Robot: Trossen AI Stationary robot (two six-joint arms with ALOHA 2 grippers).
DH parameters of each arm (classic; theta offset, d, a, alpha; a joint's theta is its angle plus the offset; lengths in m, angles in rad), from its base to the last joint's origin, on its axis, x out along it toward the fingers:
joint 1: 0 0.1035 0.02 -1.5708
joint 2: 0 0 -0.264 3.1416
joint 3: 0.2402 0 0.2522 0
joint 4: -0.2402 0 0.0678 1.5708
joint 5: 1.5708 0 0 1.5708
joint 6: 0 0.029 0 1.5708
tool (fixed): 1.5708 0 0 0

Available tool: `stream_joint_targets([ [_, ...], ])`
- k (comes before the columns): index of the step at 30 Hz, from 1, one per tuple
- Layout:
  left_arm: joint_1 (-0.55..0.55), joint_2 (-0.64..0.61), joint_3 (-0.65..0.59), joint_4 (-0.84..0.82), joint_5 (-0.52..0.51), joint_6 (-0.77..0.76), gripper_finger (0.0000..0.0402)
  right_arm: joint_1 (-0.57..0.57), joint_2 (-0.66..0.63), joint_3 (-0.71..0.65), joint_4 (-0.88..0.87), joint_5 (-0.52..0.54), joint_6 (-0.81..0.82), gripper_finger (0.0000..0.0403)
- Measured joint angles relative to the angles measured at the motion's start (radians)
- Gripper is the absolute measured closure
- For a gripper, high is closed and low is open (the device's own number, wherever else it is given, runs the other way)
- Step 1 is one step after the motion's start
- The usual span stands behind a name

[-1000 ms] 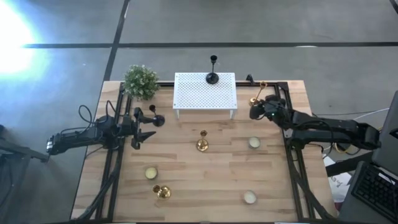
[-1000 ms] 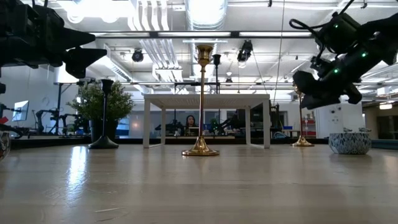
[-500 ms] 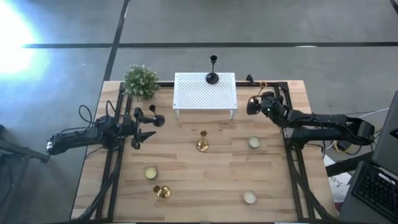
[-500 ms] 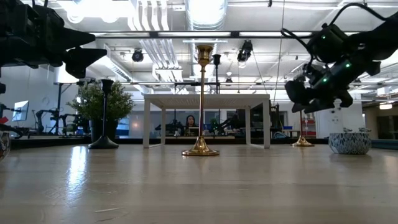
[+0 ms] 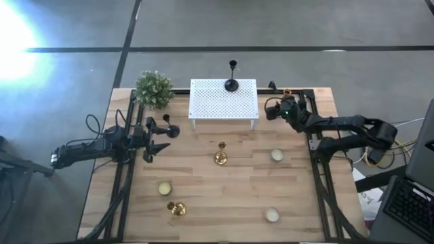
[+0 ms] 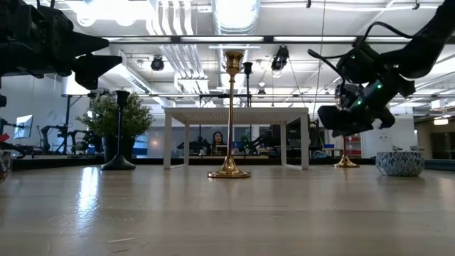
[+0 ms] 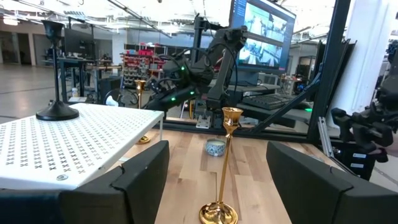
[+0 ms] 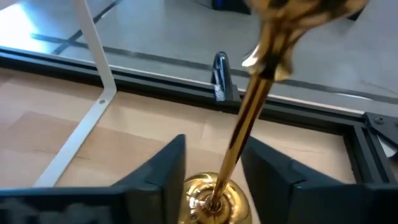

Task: Pick & Place candle stick holders
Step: Put the top gold candle holder on the shelf

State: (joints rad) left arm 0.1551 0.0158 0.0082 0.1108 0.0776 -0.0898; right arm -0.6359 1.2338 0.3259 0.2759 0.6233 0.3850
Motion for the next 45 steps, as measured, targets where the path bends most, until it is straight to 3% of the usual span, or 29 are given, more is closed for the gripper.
stream_joint_targets([
  [5, 0.000, 0.000, 0.000, 0.000, 0.000, 0.000, 0.0126, 0.000, -0.012, 0.005, -0.004, -0.023, -0.048, 0.0380],
  [11, 0.000, 0.000, 0.000, 0.000, 0.000, 0.000, 0.0126, 0.000, -0.123, 0.036, -0.029, -0.046, -0.103, 0.0389],
  [18, 0.000, 0.000, 0.000, 0.000, 0.000, 0.000, 0.0126, 0.001, -0.281, 0.163, -0.247, -0.052, -0.180, 0.0391],
  [26, 0.000, 0.000, 0.000, 0.000, 0.000, 0.000, 0.0126, 0.001, -0.341, 0.306, -0.300, -0.311, -0.214, 0.0392],
  [33, 0.000, 0.000, 0.000, 0.000, 0.000, 0.000, 0.0126, 0.003, -0.253, 0.417, -0.303, -0.488, -0.218, 0.0392],
  [45, 0.000, 0.000, 0.000, 0.000, 0.000, 0.000, 0.0126, 0.005, 0.001, 0.592, -0.333, -0.542, -0.267, 0.0392],
])
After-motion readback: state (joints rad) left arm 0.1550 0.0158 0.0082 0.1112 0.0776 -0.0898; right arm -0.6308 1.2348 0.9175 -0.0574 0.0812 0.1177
